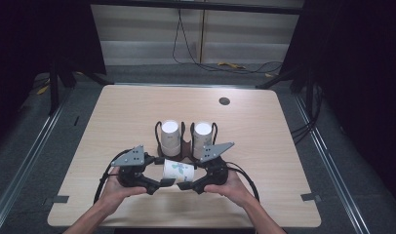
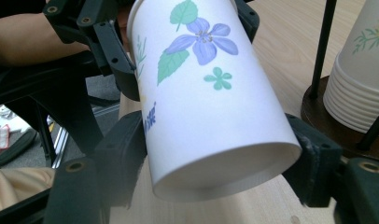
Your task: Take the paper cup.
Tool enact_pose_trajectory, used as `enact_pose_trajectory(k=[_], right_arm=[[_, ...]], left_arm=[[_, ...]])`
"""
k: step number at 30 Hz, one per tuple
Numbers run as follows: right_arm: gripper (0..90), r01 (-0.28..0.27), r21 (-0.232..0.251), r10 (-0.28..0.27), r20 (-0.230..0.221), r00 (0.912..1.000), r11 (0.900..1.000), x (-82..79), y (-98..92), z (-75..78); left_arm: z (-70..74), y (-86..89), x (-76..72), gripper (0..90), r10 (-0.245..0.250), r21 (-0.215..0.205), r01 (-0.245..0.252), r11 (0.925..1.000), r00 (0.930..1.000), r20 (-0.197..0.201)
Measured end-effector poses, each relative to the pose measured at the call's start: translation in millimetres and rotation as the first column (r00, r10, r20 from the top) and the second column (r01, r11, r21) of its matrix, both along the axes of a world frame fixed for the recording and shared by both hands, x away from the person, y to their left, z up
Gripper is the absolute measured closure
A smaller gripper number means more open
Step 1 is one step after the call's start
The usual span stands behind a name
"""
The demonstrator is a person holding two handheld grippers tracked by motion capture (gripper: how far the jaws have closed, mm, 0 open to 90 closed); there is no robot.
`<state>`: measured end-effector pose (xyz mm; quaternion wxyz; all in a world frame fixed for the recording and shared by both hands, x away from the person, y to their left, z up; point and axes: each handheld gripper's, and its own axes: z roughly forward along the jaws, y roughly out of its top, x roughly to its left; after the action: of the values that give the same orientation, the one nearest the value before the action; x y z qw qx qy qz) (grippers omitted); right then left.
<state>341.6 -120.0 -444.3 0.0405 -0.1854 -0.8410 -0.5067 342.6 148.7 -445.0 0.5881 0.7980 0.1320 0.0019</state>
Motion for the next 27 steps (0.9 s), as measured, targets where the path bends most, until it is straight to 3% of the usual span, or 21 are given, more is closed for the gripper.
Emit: enact_pose_trajectory(k=[8, 15, 21, 27], right_arm=[[24.3, 0.001, 0.009, -0.001, -0.025, 0.9997, 1.000, 3.4, 3.6, -2.7], [18.5, 0.024, -0.015, -0.024, -0.015, 0.9996, 1.000, 1.9, 2.8, -2.4], [16.2, 0.060, -0.018, -0.060, -0.008, 0.9982, 0.998, 1.2, -2.4, -0.6], [16.2, 0.108, -0.030, -0.108, -0.003, 0.9942, 0.994, -0.7, -9.8, -2.2]], left_arm=[[-4.5, 6.0, -0.1, 28.5, -0.002, -0.005, 0.002, 1.0000, 0.9995, -0.031], [-3.2, 6.4, -0.2, 29.0, -0.004, -0.008, 0.004, 1.0000, 0.9992, -0.039], [-1.6, 10.6, 1.0, 28.6, 0.025, -0.008, -0.026, 0.9996, 0.9985, -0.048], [-2.0, 18.1, 7.6, 28.1, 0.029, -0.009, -0.030, 0.9995, 0.9940, -0.105]])
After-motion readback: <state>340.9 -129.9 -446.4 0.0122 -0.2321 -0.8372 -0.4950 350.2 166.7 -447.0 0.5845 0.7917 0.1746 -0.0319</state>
